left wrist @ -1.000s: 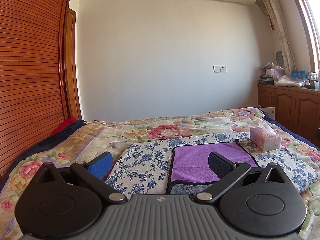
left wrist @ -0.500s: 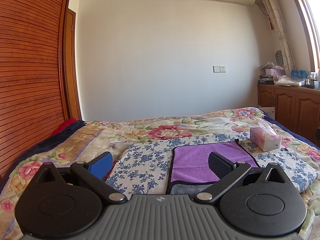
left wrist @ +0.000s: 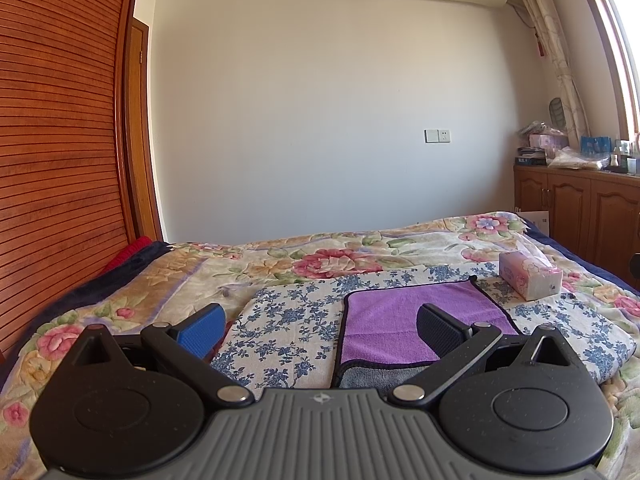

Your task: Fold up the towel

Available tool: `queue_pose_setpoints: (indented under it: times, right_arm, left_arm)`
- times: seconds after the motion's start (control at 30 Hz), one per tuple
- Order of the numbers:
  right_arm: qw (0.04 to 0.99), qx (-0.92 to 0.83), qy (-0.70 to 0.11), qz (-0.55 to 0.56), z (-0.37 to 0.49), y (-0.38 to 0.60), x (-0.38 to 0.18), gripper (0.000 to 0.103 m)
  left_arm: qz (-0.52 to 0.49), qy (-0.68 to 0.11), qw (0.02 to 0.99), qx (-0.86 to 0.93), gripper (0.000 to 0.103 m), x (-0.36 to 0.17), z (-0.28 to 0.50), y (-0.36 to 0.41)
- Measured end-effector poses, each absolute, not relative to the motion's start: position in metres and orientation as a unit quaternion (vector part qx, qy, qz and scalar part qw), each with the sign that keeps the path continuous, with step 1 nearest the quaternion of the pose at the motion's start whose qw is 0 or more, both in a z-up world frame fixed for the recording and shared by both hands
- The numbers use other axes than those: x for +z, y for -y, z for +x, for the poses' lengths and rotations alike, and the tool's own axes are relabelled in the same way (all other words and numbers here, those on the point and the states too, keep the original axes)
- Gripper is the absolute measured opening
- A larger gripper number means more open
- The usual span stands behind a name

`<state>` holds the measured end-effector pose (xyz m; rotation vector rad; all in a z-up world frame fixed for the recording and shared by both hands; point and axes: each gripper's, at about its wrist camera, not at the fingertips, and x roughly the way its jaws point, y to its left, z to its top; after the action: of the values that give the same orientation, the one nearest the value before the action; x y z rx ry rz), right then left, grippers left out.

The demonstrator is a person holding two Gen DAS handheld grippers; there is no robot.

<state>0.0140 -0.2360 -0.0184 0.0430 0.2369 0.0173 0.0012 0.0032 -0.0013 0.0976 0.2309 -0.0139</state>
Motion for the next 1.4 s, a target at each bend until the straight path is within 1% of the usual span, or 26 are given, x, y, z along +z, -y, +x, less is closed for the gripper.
queue_pose_setpoints:
  times: [0.17,0.57,0.93,1.4]
  right_arm:
    - [0.992,0.012,-0.124,0.02,0.018,0.233,-0.02,0.103]
    - [0.989,0.003,-0.142,0.032,0.03,0.239,-0.024,0.103]
    - [0.988,0.018,-0.153,0.003,0.04,0.233,-0.026,0.103]
    - [0.982,0.028,-0.188,-0.019,0.063,0.232,-0.036,0.103]
  left_arm:
    - [0.047,-0.116,0.992,-0.007,0.103,0.003,0.0,0.0]
    - [0.069,-0.127,0.989,-0.024,0.103,-0.006,0.015,0.008]
    - [0.085,-0.149,0.985,-0.028,0.103,-0.012,0.029,0.012]
    - [0.085,-0.176,0.98,-0.029,0.103,-0.02,0.049,0.014]
